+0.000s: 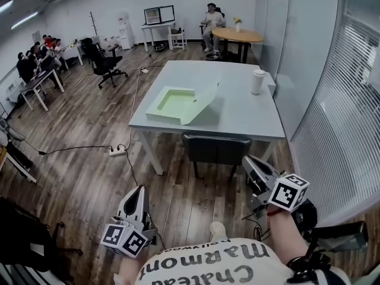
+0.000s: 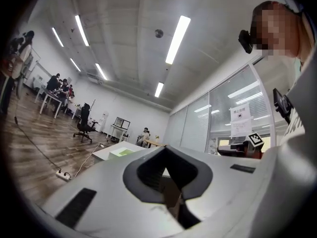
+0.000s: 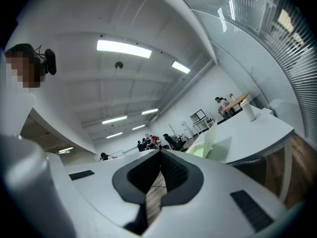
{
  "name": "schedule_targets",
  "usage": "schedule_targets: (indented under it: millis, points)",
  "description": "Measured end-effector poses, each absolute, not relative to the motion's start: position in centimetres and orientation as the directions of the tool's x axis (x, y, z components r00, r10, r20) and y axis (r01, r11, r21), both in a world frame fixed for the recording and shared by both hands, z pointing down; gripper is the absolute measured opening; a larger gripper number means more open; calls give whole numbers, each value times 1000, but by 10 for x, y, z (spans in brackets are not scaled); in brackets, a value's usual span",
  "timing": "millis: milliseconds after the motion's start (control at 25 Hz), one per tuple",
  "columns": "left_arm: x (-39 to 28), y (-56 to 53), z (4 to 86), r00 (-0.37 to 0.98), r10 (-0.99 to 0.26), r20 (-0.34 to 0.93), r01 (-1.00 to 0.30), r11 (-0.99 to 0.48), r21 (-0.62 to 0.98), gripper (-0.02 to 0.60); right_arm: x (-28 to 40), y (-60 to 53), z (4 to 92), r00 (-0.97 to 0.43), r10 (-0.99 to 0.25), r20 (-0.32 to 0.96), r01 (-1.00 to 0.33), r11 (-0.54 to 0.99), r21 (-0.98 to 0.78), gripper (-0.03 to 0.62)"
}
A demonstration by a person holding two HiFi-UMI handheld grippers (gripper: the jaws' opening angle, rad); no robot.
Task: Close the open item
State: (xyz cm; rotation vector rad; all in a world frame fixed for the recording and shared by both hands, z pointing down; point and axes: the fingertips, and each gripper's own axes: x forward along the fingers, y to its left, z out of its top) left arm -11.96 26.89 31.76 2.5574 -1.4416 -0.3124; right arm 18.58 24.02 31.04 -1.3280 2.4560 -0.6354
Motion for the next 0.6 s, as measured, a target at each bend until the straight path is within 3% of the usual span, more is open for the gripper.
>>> schedule_targets:
  millis: [600]
  points:
    - [-60,124,288,475,-863,-172,-846,-501,180,-5,215,65,286,-636,-771,-20,-730,610,-307,-5]
